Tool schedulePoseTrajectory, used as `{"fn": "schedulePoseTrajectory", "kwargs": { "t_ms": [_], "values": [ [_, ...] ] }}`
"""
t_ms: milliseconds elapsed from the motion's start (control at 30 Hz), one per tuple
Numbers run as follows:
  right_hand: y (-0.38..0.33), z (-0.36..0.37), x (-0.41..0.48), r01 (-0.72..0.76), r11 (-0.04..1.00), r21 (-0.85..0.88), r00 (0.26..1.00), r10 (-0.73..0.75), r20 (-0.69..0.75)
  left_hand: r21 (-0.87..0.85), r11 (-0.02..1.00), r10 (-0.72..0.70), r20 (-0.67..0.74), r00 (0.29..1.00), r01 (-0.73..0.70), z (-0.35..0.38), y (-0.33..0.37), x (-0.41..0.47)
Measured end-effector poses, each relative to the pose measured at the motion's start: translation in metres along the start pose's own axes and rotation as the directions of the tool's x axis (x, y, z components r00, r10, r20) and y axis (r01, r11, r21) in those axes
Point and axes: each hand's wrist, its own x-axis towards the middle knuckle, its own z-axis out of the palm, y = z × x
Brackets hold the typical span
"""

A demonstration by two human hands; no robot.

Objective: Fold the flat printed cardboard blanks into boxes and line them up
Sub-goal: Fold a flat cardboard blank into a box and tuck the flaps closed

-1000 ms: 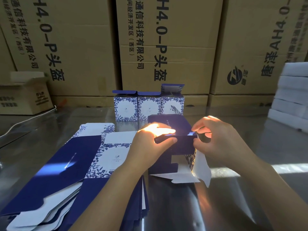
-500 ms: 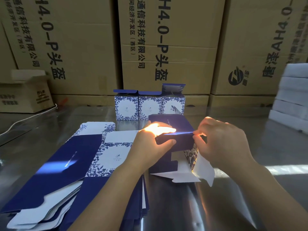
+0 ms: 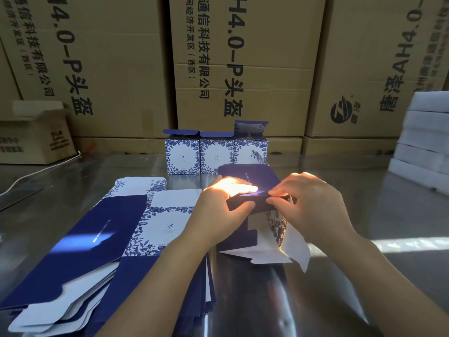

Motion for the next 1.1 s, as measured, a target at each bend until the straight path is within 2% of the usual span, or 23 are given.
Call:
{"fn": "schedulePoseTrajectory", "kwargs": {
  "t_ms": [133,333,433,567,667,867,1100],
  "values": [
    [-0.0030,0.0011,-0.0007,0.057,0.995,-0.081,0.997,-0.061,-0.054,0.024,0.999,0.025,0.026,0.999,-0.026,-0.0010,-0.0005,-0.0003],
    [0.0027,0.0023,0.0012,-0.012,1.000,0.005,0.998,0.012,0.068,-0.103,0.994,-0.036,0.035,0.999,0.040,-0.0029,0.0043,-0.0039],
    [0.0031,0.0016,0.0006,0.011,0.999,0.048,0.998,-0.013,0.061,-0.128,0.985,-0.107,0.066,0.992,0.115,-0.0029,0.0072,-0.0036],
    [0.0009,0.0030,-0.0009,0.050,0.995,0.090,0.997,-0.055,0.051,-0.167,0.982,-0.072,0.080,0.994,0.085,-0.0009,0.0080,-0.0044],
    [0.0009,0.0026,0.0000,0.010,0.991,0.134,0.998,-0.019,0.065,-0.172,0.982,-0.070,0.079,0.994,0.083,-0.0009,0.0078,-0.0046],
    [-0.0014,-0.0005,0.0023,0.056,0.993,0.107,0.996,-0.062,0.058,-0.169,0.984,-0.050,0.084,0.995,0.063,0.0027,0.0056,-0.0046],
    [0.0026,-0.0003,0.0009,0.022,0.989,0.148,0.996,-0.034,0.080,-0.144,0.988,-0.050,0.086,0.995,0.062,0.0027,0.0045,-0.0050]
  ]
}}
